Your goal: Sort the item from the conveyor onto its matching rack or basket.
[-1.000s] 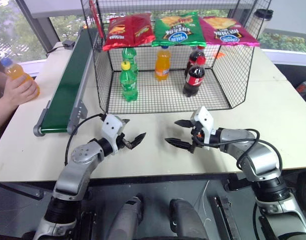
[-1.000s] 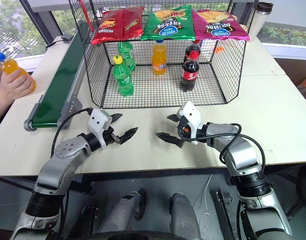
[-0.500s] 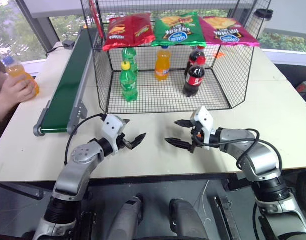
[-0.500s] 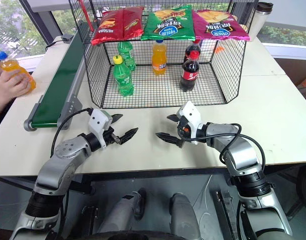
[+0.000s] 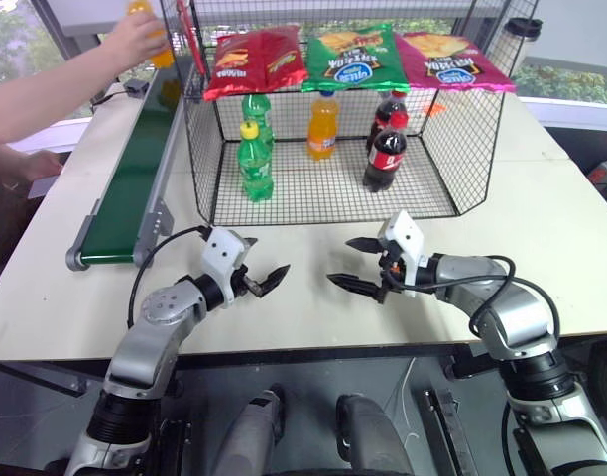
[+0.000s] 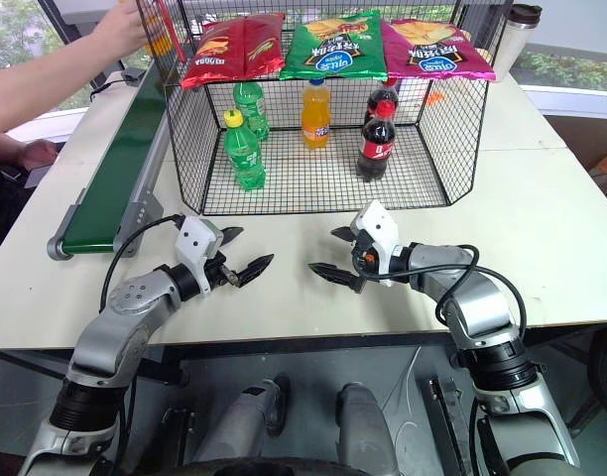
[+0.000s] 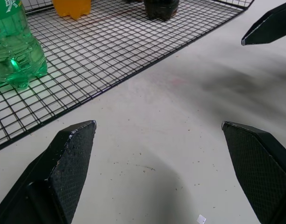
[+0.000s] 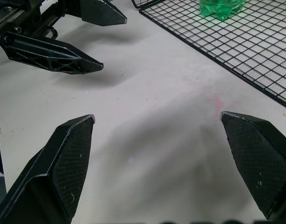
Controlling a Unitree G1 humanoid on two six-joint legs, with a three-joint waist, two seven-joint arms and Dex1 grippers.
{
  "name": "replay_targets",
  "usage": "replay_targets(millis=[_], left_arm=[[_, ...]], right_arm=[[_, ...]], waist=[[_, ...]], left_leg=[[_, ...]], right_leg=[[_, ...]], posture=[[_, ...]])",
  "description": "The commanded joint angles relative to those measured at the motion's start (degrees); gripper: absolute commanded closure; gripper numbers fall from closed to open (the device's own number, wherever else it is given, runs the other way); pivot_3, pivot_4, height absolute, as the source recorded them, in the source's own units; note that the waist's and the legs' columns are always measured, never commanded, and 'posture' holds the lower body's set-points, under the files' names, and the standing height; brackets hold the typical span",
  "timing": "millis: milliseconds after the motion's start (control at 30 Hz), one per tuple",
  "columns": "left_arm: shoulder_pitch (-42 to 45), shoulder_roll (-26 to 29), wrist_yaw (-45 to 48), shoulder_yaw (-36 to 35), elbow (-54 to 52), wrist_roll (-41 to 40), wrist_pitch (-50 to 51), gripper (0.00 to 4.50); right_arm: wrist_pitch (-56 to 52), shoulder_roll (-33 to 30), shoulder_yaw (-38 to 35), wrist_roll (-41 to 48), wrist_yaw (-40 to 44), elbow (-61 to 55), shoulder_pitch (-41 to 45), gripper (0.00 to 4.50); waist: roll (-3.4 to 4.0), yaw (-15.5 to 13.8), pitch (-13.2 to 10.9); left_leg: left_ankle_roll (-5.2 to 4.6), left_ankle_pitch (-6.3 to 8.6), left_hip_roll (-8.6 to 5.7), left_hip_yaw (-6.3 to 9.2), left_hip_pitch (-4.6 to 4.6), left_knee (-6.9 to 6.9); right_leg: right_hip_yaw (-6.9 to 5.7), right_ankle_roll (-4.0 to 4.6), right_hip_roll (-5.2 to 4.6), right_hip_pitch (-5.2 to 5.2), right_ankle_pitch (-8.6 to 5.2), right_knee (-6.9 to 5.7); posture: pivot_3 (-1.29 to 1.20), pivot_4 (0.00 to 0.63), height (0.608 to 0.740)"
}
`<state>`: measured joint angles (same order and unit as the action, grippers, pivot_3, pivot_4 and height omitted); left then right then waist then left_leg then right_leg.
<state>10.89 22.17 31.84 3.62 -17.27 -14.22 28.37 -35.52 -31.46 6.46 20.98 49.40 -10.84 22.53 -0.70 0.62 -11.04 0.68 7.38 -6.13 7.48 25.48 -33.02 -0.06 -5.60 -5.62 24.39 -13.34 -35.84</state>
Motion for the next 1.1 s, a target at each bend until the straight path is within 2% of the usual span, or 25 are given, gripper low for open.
replay_targets(millis=[33, 1100], left_arm=[[0.0, 0.0, -0.3, 0.1, -1.9, 0.1, -1.1, 0.0], [-1.1, 0.3, -0.4, -0.2, -3.5, -0.7, -0.2, 0.0]], right_arm=[[1.1, -0.1, -0.8, 0.4, 0.2, -0.6, 0.6, 0.04], [0.1, -0.4, -0.8, 1.4, 1.3, -1.7, 0.9, 0.04]], waist=[[0.0, 0.0, 0.0], [0.0, 0.0, 0.0]], left_leg=[[0.0, 0.0, 0.0, 0.0, 0.0, 0.0], [-0.01, 0.01, 0.0, 0.0, 0.02, 0.01]], right_leg=[[0.0, 0.0, 0.0, 0.0, 0.0, 0.0], [0.0, 0.01, 0.0, 0.0, 0.01, 0.05]], posture=[[0.0, 0.15, 0.738], [0.0, 0.15, 0.738]])
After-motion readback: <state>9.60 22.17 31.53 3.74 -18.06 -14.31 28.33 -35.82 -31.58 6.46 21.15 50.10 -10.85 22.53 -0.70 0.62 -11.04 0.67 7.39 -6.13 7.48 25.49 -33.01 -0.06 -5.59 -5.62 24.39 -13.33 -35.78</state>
